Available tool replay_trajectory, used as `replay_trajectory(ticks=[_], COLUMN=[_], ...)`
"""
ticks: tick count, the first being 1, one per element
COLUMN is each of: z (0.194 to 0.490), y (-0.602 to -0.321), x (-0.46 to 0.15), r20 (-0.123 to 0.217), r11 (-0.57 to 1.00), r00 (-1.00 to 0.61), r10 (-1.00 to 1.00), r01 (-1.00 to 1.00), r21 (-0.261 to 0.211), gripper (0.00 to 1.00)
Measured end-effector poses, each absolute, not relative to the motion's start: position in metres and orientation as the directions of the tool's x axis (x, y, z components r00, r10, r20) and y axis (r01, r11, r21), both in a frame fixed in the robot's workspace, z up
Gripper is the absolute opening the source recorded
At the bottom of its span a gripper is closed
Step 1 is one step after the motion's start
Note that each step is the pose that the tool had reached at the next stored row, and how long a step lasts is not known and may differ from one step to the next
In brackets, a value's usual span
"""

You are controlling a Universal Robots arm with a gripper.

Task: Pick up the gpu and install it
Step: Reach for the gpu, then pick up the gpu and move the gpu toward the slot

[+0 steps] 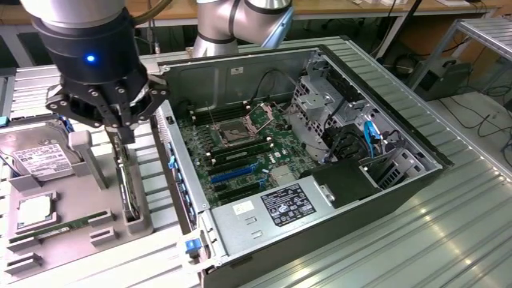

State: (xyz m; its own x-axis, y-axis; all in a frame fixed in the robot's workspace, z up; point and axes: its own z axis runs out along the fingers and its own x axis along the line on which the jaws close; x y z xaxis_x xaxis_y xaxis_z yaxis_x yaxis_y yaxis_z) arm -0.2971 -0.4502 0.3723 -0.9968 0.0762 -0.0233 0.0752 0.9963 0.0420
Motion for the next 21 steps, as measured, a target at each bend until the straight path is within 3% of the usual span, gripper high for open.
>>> replay_trajectory(ticks=[6, 21], z=[0.362, 0.361], y=[-0.45, -0.45], x=[-0.325, -0.327], r20=[-0.023, -0.023], r11=[0.996, 0.996], r00=[-0.997, -0.997], r10=[0.076, 0.076], r01=[0.075, 0.075], r21=[0.041, 0.042], gripper=[0.11, 0.11])
